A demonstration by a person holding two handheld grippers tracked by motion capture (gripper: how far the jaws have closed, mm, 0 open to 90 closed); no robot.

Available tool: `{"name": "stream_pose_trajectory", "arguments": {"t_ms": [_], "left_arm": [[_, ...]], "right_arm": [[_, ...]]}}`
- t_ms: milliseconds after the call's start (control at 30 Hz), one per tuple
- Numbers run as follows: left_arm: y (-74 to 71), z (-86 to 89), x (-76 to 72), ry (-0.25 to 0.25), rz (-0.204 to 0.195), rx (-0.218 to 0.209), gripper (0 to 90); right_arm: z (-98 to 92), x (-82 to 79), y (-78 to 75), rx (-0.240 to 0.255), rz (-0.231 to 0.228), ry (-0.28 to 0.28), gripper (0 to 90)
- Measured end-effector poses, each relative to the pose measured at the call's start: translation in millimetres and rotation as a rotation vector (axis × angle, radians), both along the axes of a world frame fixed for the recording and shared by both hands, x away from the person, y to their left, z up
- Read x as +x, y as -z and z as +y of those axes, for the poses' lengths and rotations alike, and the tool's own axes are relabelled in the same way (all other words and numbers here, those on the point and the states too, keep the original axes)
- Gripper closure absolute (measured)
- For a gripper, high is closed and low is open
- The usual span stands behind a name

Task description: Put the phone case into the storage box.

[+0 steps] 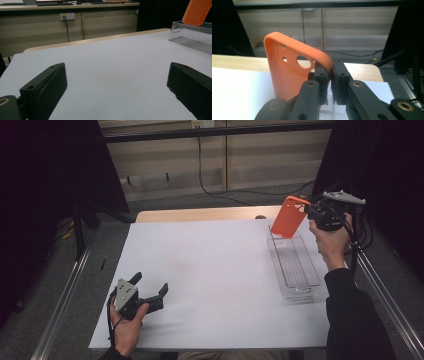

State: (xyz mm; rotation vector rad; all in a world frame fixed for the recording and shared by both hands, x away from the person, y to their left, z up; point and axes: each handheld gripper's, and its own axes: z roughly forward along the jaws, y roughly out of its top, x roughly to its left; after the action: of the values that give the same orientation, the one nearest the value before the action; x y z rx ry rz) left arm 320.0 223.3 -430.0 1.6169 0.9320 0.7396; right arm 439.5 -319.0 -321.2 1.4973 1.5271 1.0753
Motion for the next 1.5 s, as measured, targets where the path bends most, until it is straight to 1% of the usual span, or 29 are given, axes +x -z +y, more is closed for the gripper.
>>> {"name": "stream_pose_trajectory", "arguments": {"t_ms": [67,433,667,700,933,1100,1200,1267,1433,1500], "left_arm": [[-0.2,-0.1,-0.2,0.002,-0.002,0.003,2.7],[-0.2,0.3,-0.2,0.003,-0.003,0.001,2.7],[-0.3,0.4,0.0,0.004,-0.003,0.003,2.7],[-0.1,0.2,0.2,0.005,0.001,0.001,2.7],[-0.2,0.4,0.1,0.005,-0.001,0.001,2.7],[-0.2,0.3,-0.2,0.007,-0.003,0.000,2.7],[-0.3,1.1,0.0,0.005,-0.001,0.004,2.7],[-0.4,1.1,-0.2,0.001,-0.005,0.004,2.7],[-1.1,0.2,-1.6,0.015,-0.005,0.016,2.7],[-1.0,0.1,-1.4,0.014,-0.005,0.014,2.7]], "right_arm": [[-1.4,2.1,2.8,0.006,0.005,0.000,83.9],[-3.9,12.4,13.3,-0.003,0.027,0.010,83.9],[-5.1,19.2,21.1,-0.012,0.044,0.025,83.9],[-4.7,19.9,22.2,-0.013,0.040,0.036,83.9],[-0.7,22.9,27.1,-0.054,0.046,0.047,83.9],[1.6,26.1,32.0,-0.067,0.051,0.057,83.9],[3.3,27.8,34.3,-0.087,0.049,0.062,84.0],[5.0,28.7,35.9,-0.090,0.050,0.063,84.0],[9.5,30.5,41.2,-0.107,0.060,0.065,84.0],[11.1,31.3,42.9,-0.109,0.064,0.064,84.0]]}}
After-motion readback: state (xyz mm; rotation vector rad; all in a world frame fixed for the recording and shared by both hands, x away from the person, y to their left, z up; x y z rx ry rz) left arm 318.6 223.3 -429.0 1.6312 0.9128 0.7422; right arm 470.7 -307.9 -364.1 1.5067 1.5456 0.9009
